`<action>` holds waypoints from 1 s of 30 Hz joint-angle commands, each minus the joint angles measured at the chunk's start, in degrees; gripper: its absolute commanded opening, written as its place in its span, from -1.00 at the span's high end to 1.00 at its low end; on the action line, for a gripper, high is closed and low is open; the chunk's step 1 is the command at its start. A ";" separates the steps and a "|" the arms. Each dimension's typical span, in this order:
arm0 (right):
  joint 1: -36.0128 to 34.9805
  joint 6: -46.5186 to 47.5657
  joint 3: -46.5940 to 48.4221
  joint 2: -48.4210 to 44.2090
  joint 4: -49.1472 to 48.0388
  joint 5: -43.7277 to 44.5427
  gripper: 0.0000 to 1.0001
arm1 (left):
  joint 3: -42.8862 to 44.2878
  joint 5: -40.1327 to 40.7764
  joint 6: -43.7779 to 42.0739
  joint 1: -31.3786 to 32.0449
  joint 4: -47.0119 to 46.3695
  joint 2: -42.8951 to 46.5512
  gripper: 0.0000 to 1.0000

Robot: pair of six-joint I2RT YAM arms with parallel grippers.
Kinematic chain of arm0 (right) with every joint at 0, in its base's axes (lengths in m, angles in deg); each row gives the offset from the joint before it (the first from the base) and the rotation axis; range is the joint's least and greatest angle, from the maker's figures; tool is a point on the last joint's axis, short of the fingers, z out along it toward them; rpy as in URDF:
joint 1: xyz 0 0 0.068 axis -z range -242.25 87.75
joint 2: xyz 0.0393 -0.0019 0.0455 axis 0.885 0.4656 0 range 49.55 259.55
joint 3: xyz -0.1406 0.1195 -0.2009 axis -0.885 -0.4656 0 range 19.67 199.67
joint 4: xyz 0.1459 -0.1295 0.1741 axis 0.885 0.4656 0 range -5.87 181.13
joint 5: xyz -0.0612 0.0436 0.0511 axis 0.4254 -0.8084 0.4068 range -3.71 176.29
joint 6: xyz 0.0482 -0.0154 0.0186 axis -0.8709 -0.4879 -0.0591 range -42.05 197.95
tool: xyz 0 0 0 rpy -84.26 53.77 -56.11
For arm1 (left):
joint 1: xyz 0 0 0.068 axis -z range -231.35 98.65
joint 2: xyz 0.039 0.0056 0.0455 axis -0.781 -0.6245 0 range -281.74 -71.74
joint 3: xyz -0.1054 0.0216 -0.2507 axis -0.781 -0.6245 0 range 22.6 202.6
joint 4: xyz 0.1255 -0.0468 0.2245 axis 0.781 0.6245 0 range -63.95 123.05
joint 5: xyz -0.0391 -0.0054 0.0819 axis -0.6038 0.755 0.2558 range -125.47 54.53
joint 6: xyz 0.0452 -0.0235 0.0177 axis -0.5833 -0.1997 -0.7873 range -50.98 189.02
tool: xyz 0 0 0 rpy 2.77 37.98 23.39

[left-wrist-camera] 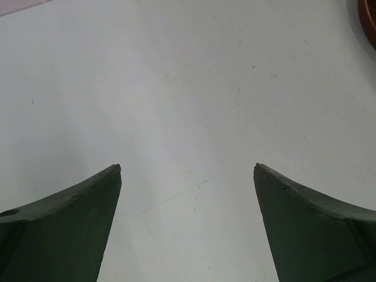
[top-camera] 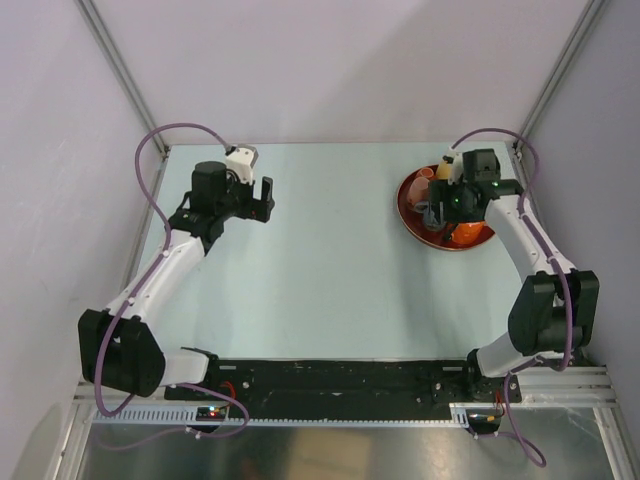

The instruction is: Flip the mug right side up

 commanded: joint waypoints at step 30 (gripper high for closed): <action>-0.51 -30.70 7.40 18.13 3.33 31.47 -0.09 | 0.79 0.58 -0.58 1.25 -0.81 0.52 -0.97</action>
